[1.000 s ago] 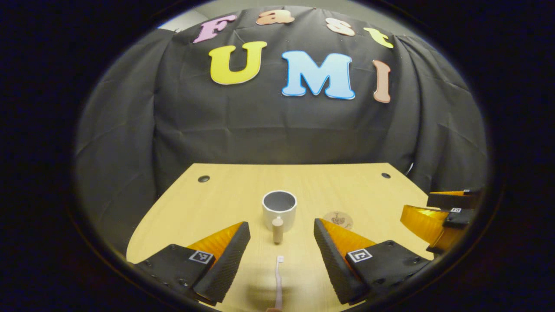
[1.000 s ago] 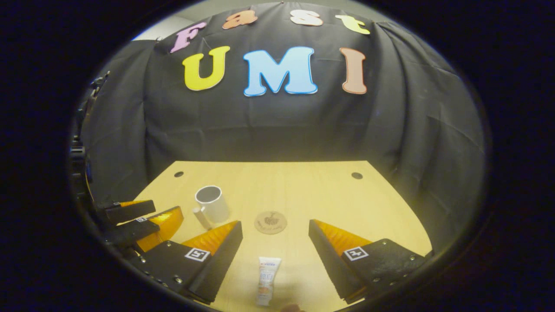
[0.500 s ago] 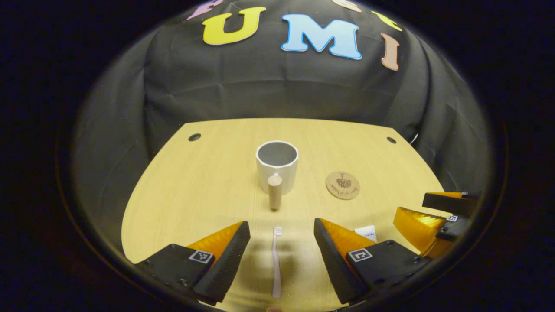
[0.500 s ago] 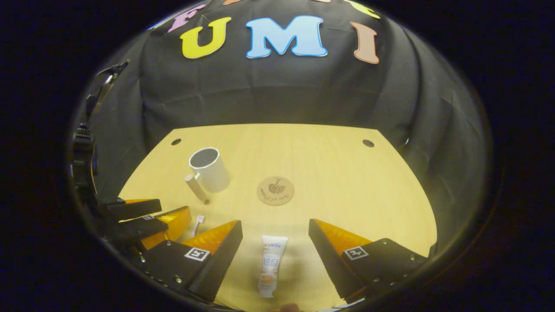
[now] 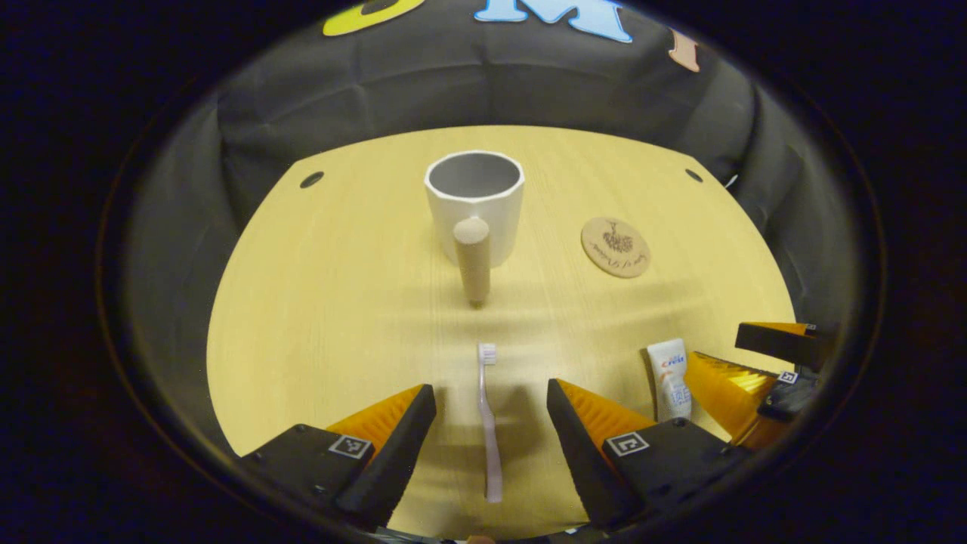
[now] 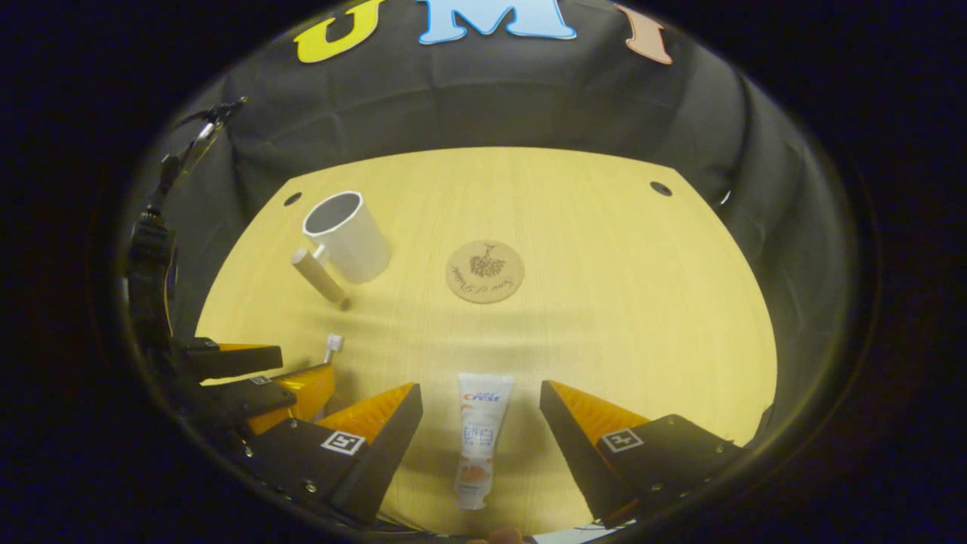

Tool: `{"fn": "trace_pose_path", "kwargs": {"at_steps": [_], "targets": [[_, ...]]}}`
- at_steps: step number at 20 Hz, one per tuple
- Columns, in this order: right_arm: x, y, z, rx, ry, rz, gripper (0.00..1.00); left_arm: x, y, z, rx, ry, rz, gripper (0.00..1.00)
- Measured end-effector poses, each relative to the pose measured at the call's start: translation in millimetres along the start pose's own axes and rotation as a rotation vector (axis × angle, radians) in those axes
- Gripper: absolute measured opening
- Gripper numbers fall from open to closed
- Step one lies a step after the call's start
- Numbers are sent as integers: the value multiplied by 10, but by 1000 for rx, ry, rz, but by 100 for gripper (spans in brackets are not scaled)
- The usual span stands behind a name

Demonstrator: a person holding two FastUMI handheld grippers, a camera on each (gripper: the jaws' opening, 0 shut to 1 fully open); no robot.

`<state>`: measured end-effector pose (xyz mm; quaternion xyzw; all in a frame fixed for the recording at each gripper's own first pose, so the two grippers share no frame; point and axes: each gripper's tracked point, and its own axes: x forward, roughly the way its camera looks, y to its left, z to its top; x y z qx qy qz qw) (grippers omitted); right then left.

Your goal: Put the toothbrush and toothpaste on the desktop into the cup, then pick up the cup and place it on the coaster on the desktop.

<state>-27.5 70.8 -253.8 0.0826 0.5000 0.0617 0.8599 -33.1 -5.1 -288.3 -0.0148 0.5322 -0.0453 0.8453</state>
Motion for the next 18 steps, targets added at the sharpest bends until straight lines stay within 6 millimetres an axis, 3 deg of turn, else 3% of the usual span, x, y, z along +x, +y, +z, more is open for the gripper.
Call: {"fn": "trace_pose_path", "kwargs": {"at_steps": [4,5,8,9,10,13,14,15,16,17,18], "targets": [[127,4,-235,19,105,0,97,103,-22,-256,-23,112,-24,100],[148,6,-316,23,138,0,98,134,-11,-312,-21,135,-23,96],[207,30,-482,29,216,9,98,159,25,-468,-10,216,-12,97],[226,33,-524,30,232,9,98,164,21,-496,-17,234,-13,92],[242,28,-548,31,247,7,98,171,0,-518,-26,247,-19,98],[287,9,-627,29,289,5,98,187,-12,-587,-26,280,-15,98],[299,10,-641,32,301,8,98,201,7,-594,-15,283,-5,93],[306,12,-658,35,307,9,98,210,11,-594,-3,287,2,97],[316,10,-668,36,317,11,98,204,12,-588,4,292,6,90],[322,15,-687,35,324,12,98,208,8,-580,7,294,7,96],[323,20,-699,33,331,16,98,208,-1,-581,14,299,7,94]]}}
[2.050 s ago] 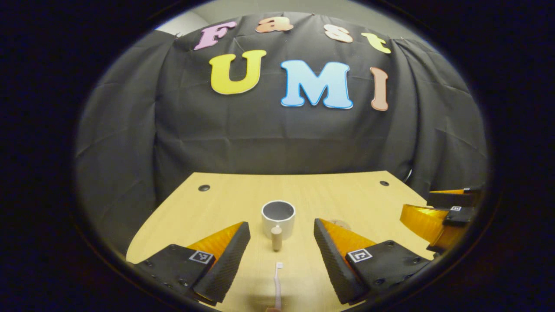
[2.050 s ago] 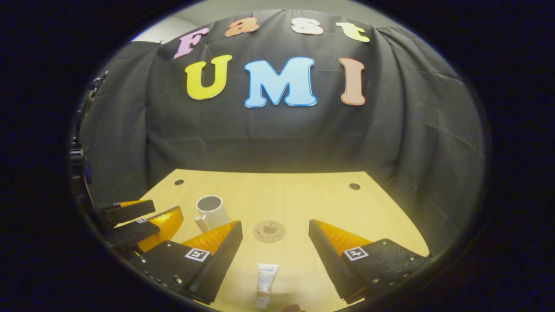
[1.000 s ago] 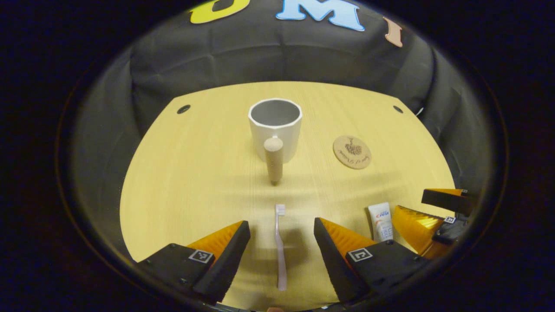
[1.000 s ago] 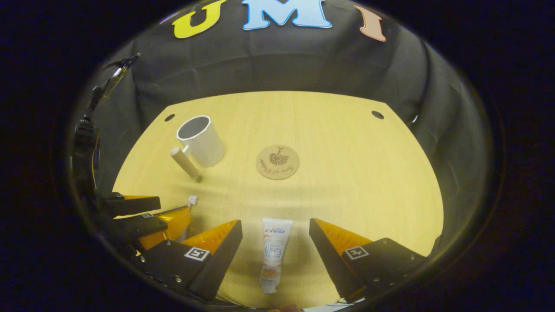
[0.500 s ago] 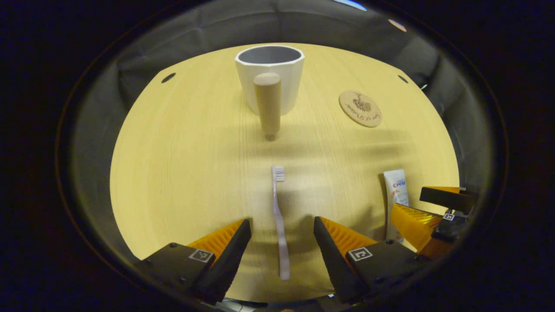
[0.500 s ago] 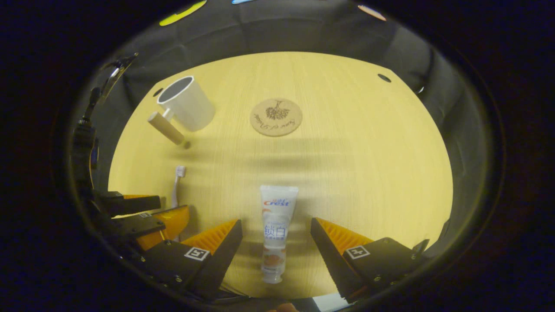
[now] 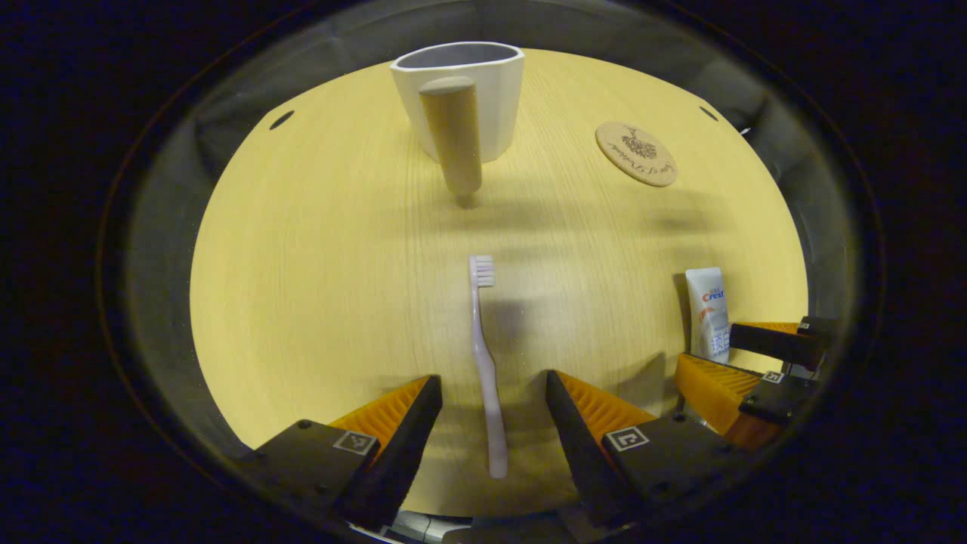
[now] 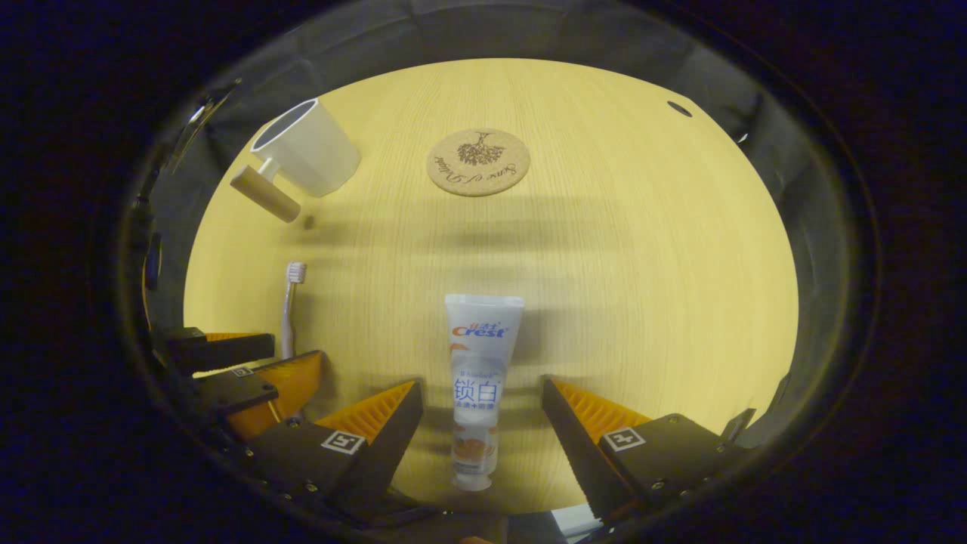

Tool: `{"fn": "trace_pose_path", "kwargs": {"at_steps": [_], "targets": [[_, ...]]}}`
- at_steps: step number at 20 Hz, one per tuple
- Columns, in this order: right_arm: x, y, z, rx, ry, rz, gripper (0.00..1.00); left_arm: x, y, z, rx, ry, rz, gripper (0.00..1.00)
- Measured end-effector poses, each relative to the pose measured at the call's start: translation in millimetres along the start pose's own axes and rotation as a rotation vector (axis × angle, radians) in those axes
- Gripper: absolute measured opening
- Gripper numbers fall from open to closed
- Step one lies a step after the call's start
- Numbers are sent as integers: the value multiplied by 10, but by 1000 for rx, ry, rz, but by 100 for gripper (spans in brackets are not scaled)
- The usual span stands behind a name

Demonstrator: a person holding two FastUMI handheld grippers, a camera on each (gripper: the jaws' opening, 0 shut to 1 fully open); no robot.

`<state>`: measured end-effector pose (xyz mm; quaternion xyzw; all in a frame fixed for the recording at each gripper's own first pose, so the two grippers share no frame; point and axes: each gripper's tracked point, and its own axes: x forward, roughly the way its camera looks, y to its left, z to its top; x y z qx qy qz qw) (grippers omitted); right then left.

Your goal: Put the toothbrush and toothpaste on the desktop into the cup, then pick up the cup and place it on the coaster on the desktop.

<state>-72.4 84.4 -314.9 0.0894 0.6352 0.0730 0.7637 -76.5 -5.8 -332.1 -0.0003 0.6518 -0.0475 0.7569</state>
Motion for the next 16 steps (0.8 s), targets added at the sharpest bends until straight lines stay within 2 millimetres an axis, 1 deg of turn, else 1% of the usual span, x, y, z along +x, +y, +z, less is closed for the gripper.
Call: {"fn": "trace_pose_path", "kwargs": {"at_steps": [1,2,3,4,5,6,7,8,9,10,11,12,13,14,15,16], "targets": [[0,14,-10,-4,5,3,98,-4,-12,2,5,1,-2,90],[10,25,-20,-10,10,6,98,5,-12,6,5,3,-2,90],[10,21,-36,-15,14,1,97,-8,-15,6,2,5,-2,81],[19,25,-42,-16,19,0,90,-6,-18,6,6,6,-2,77],[27,29,-62,-14,24,1,85,-16,-19,5,4,6,-4,67],[33,18,-73,-12,28,-3,79,-4,-20,5,3,6,-4,60],[56,19,-99,-11,37,-3,75,-13,-17,3,4,7,-5,63],[50,-5,-132,-10,55,-12,72,-22,-11,12,8,9,-2,68],[75,-37,-127,-7,50,-27,71,-15,-25,9,-11,10,-8,61],[76,-39,-127,-8,51,-22,58,-20,-26,9,-20,12,-10,48],[70,-51,-129,-11,52,-25,58,-12,-37,3,-18,13,-18,35],[70,-68,-126,-14,52,-25,57,-12,-28,-12,-29,12,-10,34],[74,-67,-144,-12,49,-22,56,-10,-29,6,-28,10,-11,29],[96,-56,-98,16,44,-18,41,-21,-28,4,-21,13,-13,37],[43,-65,-161,17,57,-10,36,-16,-32,2,-30,12,-13,29],[25,-101,-144,7,47,-18,37,-5,-26,1,-26,10,-11,17]]}}
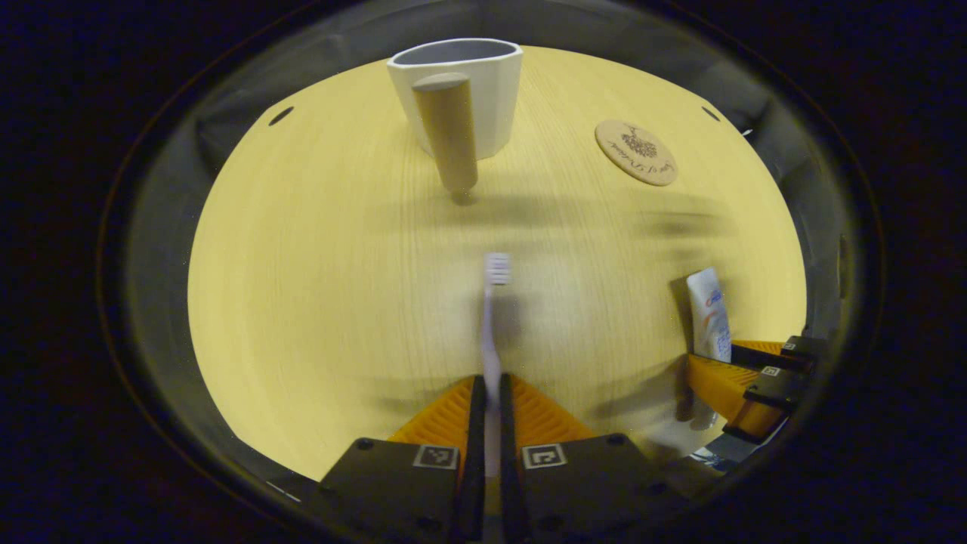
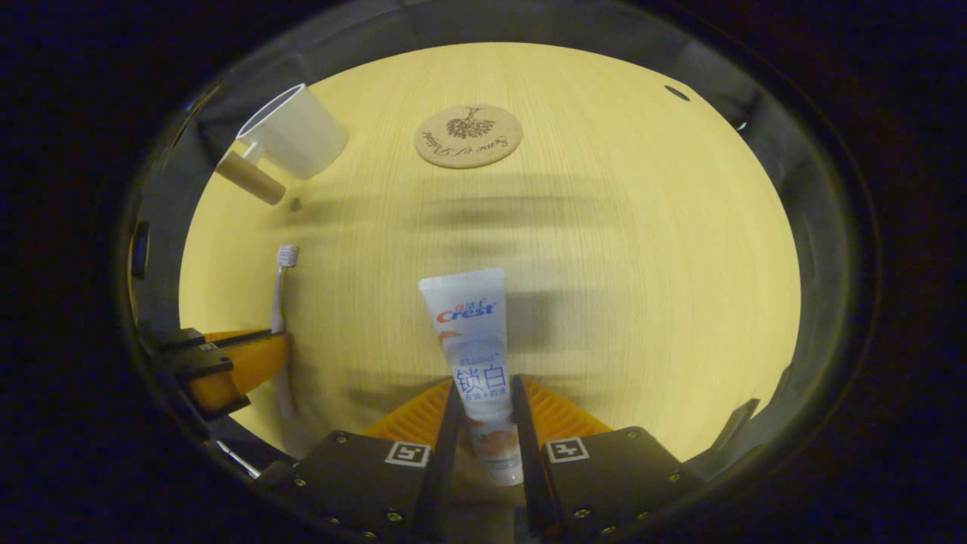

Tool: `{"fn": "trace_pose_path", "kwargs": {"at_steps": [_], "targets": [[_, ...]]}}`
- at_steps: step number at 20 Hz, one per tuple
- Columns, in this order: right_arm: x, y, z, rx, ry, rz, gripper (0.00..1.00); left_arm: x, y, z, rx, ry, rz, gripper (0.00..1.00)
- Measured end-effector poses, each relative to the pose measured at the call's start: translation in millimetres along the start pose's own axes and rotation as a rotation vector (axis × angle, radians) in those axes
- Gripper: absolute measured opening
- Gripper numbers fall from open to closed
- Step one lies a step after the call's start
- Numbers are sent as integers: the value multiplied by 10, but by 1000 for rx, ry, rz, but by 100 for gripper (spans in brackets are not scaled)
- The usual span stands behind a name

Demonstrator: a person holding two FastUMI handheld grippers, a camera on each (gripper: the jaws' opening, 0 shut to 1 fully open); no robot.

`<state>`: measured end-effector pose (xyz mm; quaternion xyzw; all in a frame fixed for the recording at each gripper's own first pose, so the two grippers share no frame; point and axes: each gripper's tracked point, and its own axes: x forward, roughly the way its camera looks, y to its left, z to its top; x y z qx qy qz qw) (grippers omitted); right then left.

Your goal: Put the toothbrush and toothpaste on the desktop into the cup, then pick up the cup and place it on the coaster on the desktop.

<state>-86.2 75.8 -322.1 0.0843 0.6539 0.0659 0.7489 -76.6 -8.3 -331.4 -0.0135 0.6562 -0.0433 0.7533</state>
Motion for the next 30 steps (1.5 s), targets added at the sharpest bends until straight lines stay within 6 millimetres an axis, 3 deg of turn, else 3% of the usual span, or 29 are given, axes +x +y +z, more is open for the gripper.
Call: {"fn": "trace_pose_path", "kwargs": {"at_steps": [1,2,5,6,15,22,30], "targets": [[78,0,14,23,-7,0,40,-22,6,-8,7,0,-4,18],[41,6,9,26,-6,11,26,-23,4,-16,2,-7,-8,18],[27,-4,-10,38,-12,38,30,-30,11,-1,22,-24,-14,14],[52,20,-3,66,-23,56,21,-28,-3,-4,31,-24,-14,12],[-66,-9,40,76,-95,97,21,-153,13,23,13,-141,-28,10],[-386,134,265,14,-275,152,21,-449,88,73,-79,-286,-40,10],[-790,262,604,-42,-450,181,21,-984,268,278,-126,-468,-46,10]]}}
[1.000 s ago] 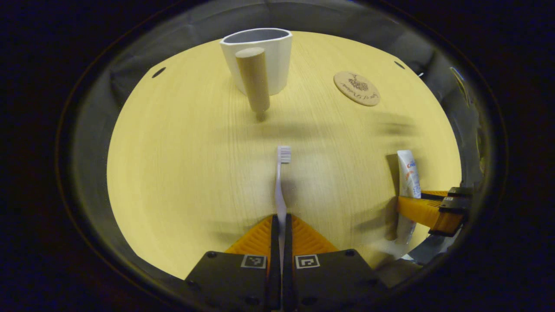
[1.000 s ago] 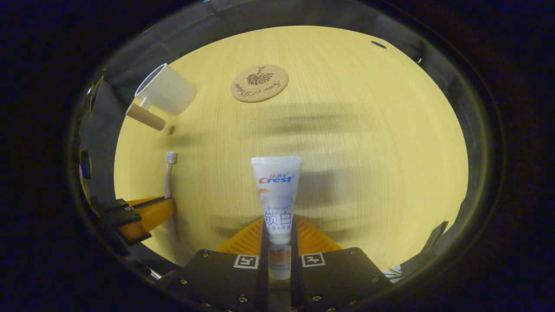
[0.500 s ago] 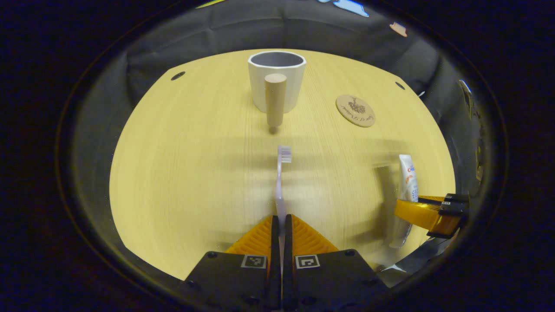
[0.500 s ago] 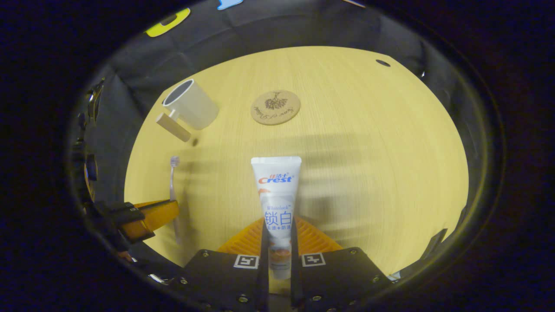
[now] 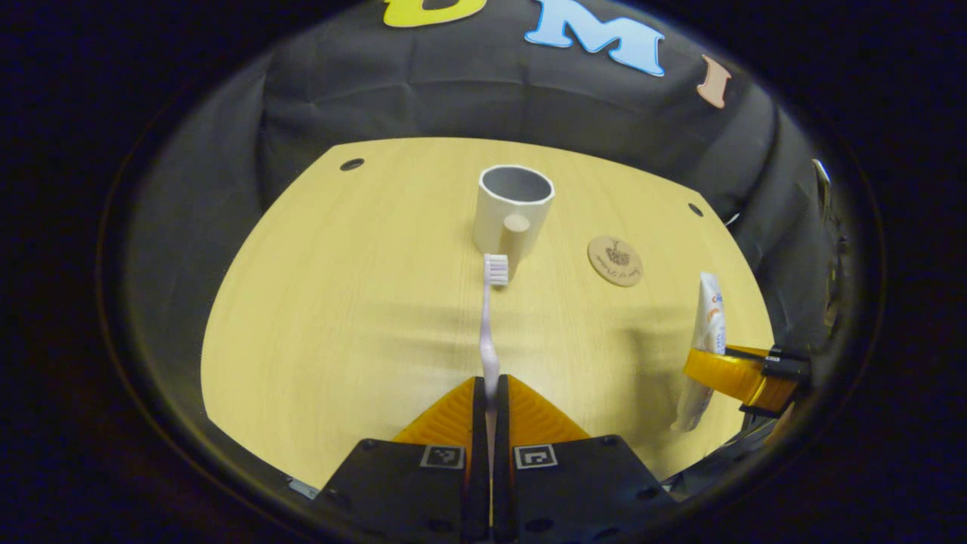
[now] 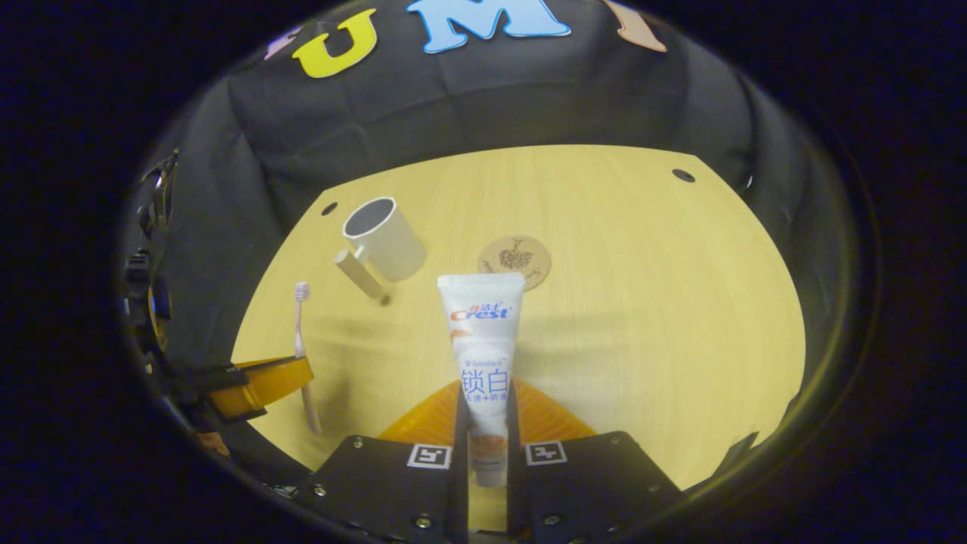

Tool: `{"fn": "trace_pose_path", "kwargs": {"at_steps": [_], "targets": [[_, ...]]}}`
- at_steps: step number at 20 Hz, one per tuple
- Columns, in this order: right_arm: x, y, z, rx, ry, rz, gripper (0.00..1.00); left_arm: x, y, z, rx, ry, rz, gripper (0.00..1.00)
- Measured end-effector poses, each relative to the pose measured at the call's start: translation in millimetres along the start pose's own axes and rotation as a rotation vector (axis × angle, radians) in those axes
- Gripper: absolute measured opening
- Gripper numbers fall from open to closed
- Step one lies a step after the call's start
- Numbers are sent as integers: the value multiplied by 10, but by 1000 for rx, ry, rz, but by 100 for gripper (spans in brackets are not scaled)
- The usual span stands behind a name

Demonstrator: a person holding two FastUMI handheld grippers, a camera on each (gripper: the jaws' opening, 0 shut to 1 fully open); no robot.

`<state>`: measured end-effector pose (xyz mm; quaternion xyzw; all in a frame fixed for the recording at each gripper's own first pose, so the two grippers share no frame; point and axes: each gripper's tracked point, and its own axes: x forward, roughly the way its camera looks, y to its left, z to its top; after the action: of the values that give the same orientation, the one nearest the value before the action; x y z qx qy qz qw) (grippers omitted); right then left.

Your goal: Put the toothbrush and toothpaste on the desktop into the cup, then pick up the cup and place it on the coaster on the desktop.

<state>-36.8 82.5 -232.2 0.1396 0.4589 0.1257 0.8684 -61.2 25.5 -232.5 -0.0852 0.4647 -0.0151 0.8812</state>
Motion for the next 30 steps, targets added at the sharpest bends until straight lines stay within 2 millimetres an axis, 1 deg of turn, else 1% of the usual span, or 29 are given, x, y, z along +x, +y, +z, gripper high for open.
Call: {"fn": "trace_pose_path", "kwargs": {"at_steps": [2,4,7,10,11,12,14,16,18,20,22,24,25,28,30], "targets": [[-41,58,124,-13,-40,14,21,-128,39,121,-10,-49,-10,10],[-71,101,238,-34,-73,21,21,-273,142,261,-19,-108,-23,10],[-127,136,404,-59,-125,24,21,-412,206,448,-37,-205,-40,10],[-198,171,601,-68,-182,31,21,-572,314,654,-54,-302,-59,10],[-212,178,671,-70,-203,32,21,-618,387,731,-57,-338,-63,13],[-236,181,752,-70,-224,35,21,-671,456,799,-56,-370,-68,10],[-261,220,883,-70,-261,42,21,-793,605,944,-50,-433,-67,10],[-292,230,993,-77,-291,41,21,-885,689,1107,-45,-497,-74,10],[-294,280,1131,-91,-334,47,21,-958,755,1232,-36,-542,-87,10],[-287,320,1250,-103,-375,45,21,-938,751,1390,-24,-591,-107,10],[-273,398,1362,-95,-410,49,21,-891,700,1657,-3,-647,-118,10],[-214,458,1401,-80,-414,55,21,-884,621,1935,0,-730,-154,10],[-184,477,1404,-75,-411,55,21,-860,607,2029,0,-754,-168,9],[-112,480,1430,-70,-399,40,21,-715,524,2269,28,-804,-190,9],[-72,474,1418,-65,-385,29,21,-585,457,2373,36,-817,-210,9]]}}
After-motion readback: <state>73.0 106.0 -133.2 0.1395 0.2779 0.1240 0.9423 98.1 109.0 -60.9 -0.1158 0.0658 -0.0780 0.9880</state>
